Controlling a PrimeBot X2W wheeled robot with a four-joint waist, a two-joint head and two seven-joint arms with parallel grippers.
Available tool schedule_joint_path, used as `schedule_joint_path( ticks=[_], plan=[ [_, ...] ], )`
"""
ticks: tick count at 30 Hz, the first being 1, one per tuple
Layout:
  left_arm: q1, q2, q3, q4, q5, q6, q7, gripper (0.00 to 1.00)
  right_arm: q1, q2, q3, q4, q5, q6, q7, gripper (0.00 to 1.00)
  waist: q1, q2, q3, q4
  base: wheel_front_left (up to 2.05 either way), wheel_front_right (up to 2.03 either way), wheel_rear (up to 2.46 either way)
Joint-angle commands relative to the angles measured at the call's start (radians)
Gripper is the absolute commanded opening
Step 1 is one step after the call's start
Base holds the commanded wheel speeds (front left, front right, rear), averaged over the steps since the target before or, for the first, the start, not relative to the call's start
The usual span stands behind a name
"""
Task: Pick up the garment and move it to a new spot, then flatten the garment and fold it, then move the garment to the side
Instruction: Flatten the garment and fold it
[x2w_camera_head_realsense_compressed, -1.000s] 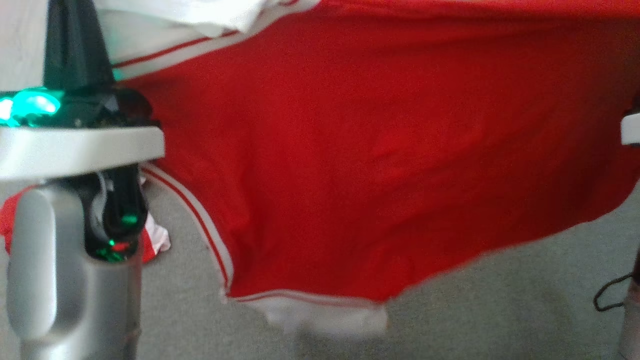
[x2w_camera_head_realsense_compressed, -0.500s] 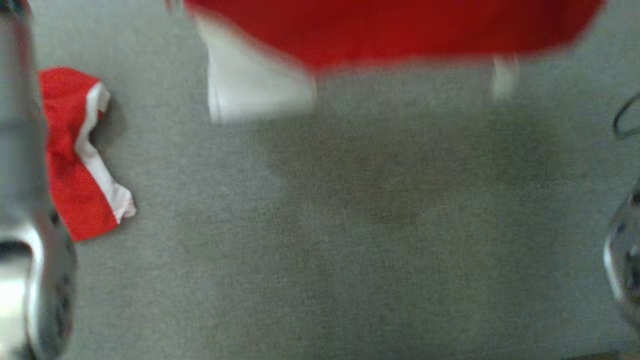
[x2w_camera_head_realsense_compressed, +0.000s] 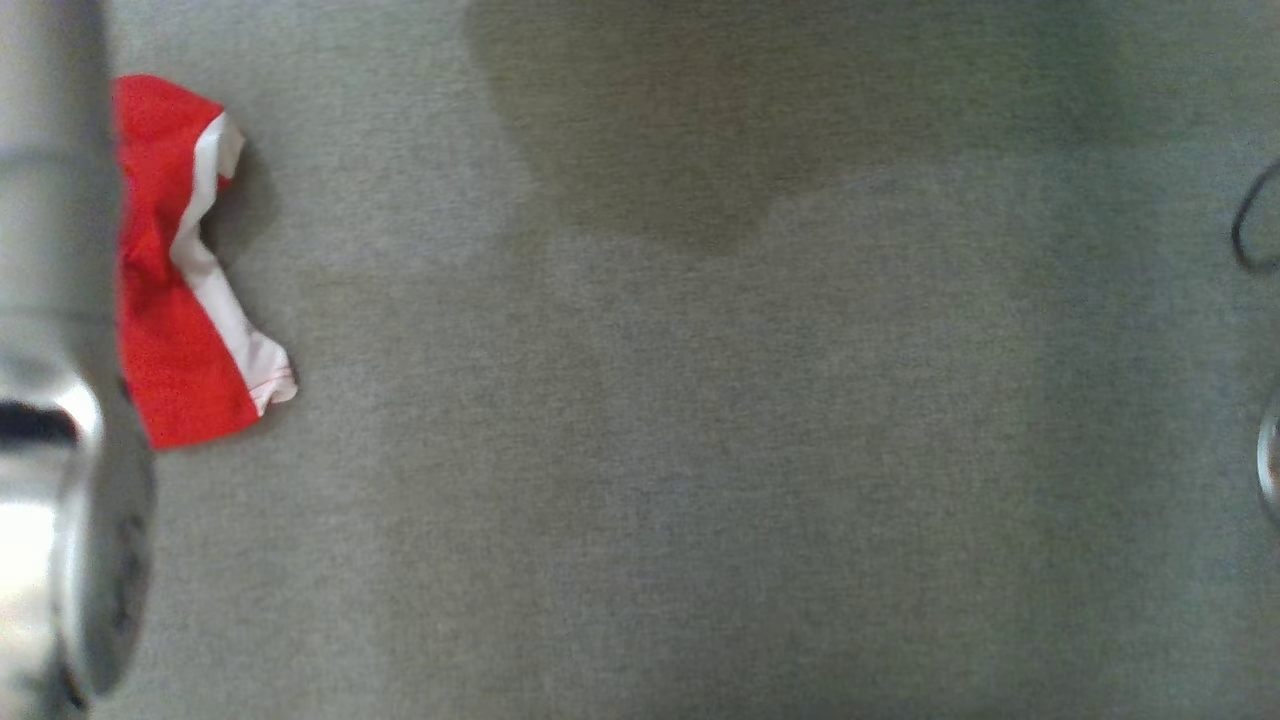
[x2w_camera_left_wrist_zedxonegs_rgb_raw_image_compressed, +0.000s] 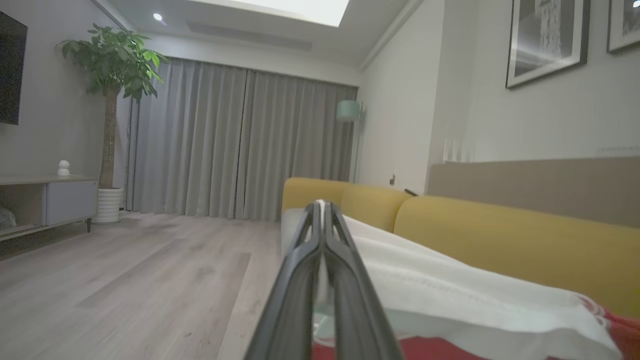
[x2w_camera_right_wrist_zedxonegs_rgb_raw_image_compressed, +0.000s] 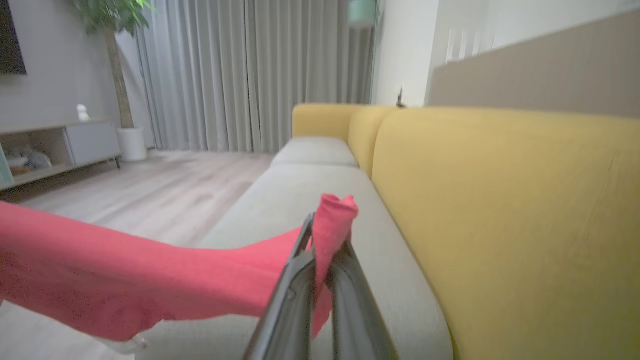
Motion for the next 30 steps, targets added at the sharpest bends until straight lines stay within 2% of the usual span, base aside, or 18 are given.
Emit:
schedule_joint_path(
  ticks=[1, 9, 13, 16, 23, 30],
  plan=[
    [0.023, 0.043, -0.007, -0.016, 0.015, -0.008, -0.008, 0.00, 0.024, -0.010, 0.006, -0.004, -0.007, -0.001, -0.008, 0.00, 0.0000, 0.0000, -0.003, 0.011, 0.00, 0.00, 0.00],
    [0.356, 0.065, -0.186, 0.055, 0.069, -0.036, -0.005, 0.00, 0.253, -0.086, 0.067, 0.187, 0.038, -0.001, 0.019, 0.00, 0.0000, 0.0000, -0.087, 0.052, 0.00, 0.00, 0.00],
    [0.505, 0.085, -0.277, 0.009, 0.054, -0.038, 0.032, 0.00, 0.350, -0.112, 0.132, 0.242, 0.095, -0.001, 0.074, 0.00, 0.0000, 0.0000, -0.156, 0.054, 0.00, 0.00, 0.00],
    [0.606, 0.128, -0.345, -0.063, 0.016, -0.039, 0.080, 0.00, 0.403, -0.128, 0.204, 0.254, 0.157, -0.001, 0.129, 0.00, 0.0000, 0.0000, -0.207, 0.048, 0.00, 0.00, 0.00],
    [0.806, 0.252, -0.449, -0.283, -0.065, -0.039, 0.229, 0.00, 0.540, -0.186, 0.412, 0.161, 0.350, -0.001, 0.292, 0.00, 0.0000, 0.0000, -0.319, 0.038, 0.00, 0.00, 0.00],
    [1.009, 0.347, -0.471, -0.567, -0.156, -0.024, 0.409, 0.00, 0.718, -0.318, 0.585, -0.076, 0.605, -0.001, 0.508, 0.00, 0.0000, 0.0000, -0.411, 0.025, 0.00, 0.00, 0.00]
  ],
)
